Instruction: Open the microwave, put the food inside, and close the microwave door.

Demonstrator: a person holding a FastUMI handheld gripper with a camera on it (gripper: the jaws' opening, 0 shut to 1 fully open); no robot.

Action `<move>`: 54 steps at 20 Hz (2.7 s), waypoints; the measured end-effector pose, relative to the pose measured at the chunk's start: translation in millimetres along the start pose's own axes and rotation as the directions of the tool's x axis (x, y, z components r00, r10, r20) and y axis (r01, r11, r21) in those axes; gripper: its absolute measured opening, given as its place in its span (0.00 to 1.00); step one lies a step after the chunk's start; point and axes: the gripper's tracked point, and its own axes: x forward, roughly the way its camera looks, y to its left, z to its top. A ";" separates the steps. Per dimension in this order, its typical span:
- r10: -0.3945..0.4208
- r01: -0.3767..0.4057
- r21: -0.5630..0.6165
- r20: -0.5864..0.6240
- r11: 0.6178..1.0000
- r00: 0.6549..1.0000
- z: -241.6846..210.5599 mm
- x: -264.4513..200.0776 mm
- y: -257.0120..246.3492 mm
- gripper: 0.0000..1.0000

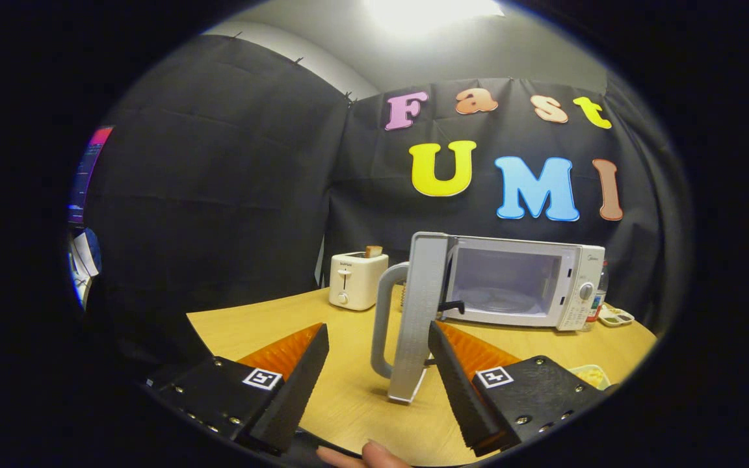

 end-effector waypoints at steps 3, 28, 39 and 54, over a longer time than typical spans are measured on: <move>-0.035 0.035 0.006 -0.015 0.999 0.999 -8.4 -16.1 -36.8 0.93; -0.351 0.422 0.108 -0.391 0.900 0.851 -166.4 -52.2 -275.0 0.85; -0.262 0.344 0.254 -0.307 0.904 0.915 -102.2 -32.8 -264.2 0.65; -0.198 0.274 0.285 -0.269 0.918 0.943 -23.9 98.0 -239.9 0.65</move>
